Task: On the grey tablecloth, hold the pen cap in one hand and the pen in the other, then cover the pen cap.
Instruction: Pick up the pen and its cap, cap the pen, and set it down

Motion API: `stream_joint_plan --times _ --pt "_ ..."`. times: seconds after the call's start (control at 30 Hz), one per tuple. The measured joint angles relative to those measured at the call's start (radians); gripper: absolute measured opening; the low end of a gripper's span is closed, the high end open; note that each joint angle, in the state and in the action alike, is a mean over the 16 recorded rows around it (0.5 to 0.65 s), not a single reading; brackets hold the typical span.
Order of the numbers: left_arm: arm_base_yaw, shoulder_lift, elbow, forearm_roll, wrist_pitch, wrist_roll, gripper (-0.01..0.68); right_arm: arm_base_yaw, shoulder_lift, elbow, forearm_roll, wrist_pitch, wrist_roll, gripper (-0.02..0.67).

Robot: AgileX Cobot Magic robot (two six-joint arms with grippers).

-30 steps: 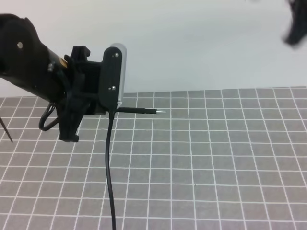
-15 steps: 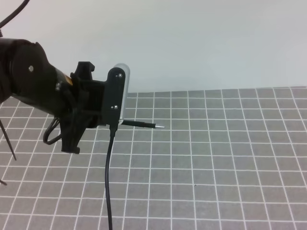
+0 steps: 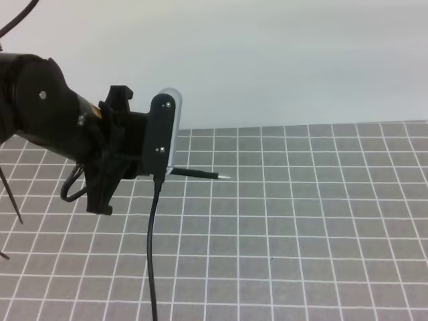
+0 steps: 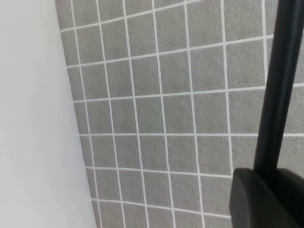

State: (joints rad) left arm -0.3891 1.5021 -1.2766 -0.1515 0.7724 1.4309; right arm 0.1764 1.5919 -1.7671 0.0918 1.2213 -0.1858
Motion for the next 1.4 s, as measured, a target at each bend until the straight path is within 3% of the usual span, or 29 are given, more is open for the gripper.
stream_joint_plan --times 0.5,0.87,1.17,1.4 --pt "-0.078 -0.002 0.001 0.001 0.003 0.041 0.042 -0.006 0.005 0.443 0.205 -0.004 -0.25 0.086" --pt "-0.179 -0.003 0.001 0.059 -0.007 0.041 0.042 0.155 -0.013 0.532 0.218 -0.008 -0.339 0.086" --pt "-0.257 -0.003 0.043 0.267 -0.115 -0.077 0.042 0.277 -0.053 0.531 0.206 -0.008 -0.374 0.086" --pt "-0.263 -0.028 0.201 0.57 -0.402 -0.347 0.042 0.298 -0.088 0.531 0.185 -0.007 -0.39 0.086"
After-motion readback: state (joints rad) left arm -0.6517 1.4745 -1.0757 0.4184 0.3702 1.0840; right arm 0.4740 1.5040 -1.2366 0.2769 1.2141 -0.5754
